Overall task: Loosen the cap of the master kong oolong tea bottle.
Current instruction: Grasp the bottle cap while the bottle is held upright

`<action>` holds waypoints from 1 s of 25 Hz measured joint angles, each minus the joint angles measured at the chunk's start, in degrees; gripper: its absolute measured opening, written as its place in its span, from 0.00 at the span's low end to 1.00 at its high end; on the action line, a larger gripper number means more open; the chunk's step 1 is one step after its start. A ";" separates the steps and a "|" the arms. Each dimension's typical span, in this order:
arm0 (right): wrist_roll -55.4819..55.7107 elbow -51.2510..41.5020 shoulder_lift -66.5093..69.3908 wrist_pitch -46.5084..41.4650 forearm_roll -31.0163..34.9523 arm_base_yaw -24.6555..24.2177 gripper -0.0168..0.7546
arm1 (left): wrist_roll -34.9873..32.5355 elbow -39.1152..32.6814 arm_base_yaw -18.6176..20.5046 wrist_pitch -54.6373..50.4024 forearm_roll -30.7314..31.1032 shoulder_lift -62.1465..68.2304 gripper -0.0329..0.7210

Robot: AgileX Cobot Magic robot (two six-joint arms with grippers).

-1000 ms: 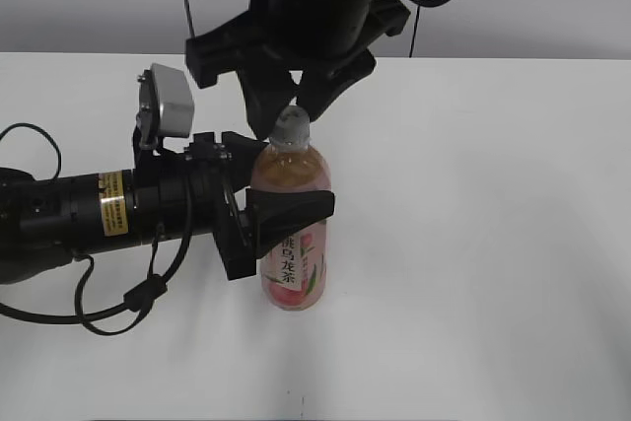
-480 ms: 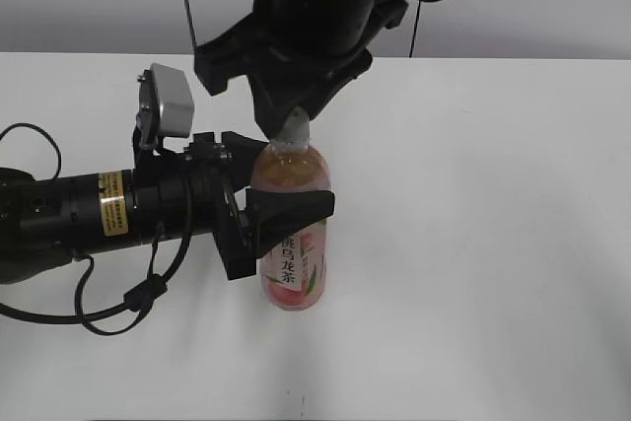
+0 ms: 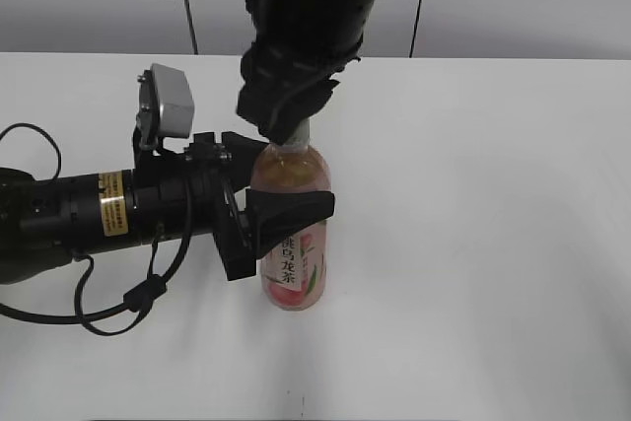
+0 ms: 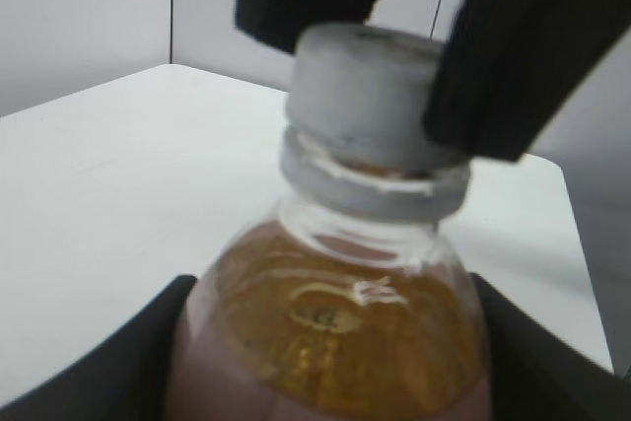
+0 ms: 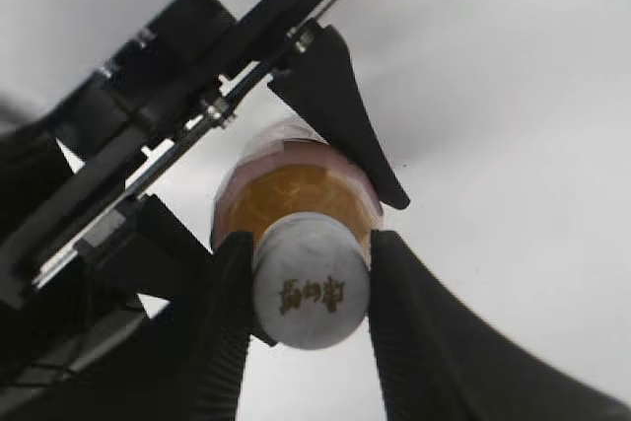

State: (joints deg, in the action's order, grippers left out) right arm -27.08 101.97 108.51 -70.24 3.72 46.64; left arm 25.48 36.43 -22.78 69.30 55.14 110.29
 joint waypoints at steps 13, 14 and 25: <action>-40.06 0.00 0.00 -0.07 0.07 0.00 0.38 | 0.00 0.00 0.00 0.00 0.00 0.00 0.66; -43.53 0.00 0.00 -0.14 0.07 0.00 0.38 | 0.00 0.00 0.00 0.00 0.00 0.00 0.66; -71.77 0.07 0.00 -0.28 0.02 0.00 0.38 | 0.00 0.00 0.00 0.00 -0.10 0.00 0.66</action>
State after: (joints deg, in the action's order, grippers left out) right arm -98.85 102.04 108.51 -70.53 3.73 46.64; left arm 25.48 36.43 -22.78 69.30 55.04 110.29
